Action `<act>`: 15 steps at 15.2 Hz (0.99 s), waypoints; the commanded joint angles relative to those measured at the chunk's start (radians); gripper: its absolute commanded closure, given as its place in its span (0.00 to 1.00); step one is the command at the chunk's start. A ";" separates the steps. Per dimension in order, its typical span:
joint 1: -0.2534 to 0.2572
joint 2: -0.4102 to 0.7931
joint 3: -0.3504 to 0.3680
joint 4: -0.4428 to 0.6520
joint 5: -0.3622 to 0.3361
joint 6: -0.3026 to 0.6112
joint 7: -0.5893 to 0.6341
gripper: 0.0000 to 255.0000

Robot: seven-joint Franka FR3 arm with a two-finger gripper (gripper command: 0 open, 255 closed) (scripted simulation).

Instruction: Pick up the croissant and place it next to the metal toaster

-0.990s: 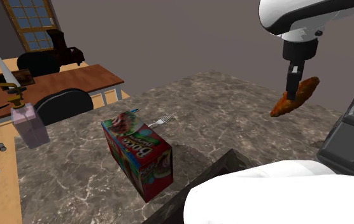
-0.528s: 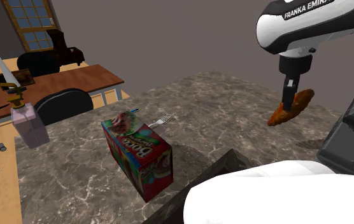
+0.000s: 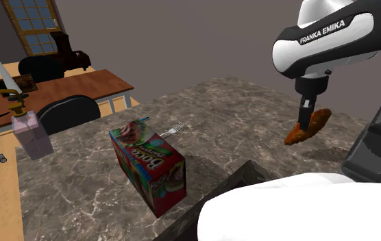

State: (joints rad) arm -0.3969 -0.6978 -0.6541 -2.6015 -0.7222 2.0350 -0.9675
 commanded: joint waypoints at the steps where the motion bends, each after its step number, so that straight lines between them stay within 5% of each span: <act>1: 0.000 0.013 -0.012 -0.017 -0.011 0.030 0.010 1.00; 15: -0.010 0.154 -0.104 -0.117 -0.089 0.267 0.068 1.00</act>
State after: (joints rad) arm -0.4092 -0.5743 -0.7469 -2.7154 -0.8157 2.3056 -0.9028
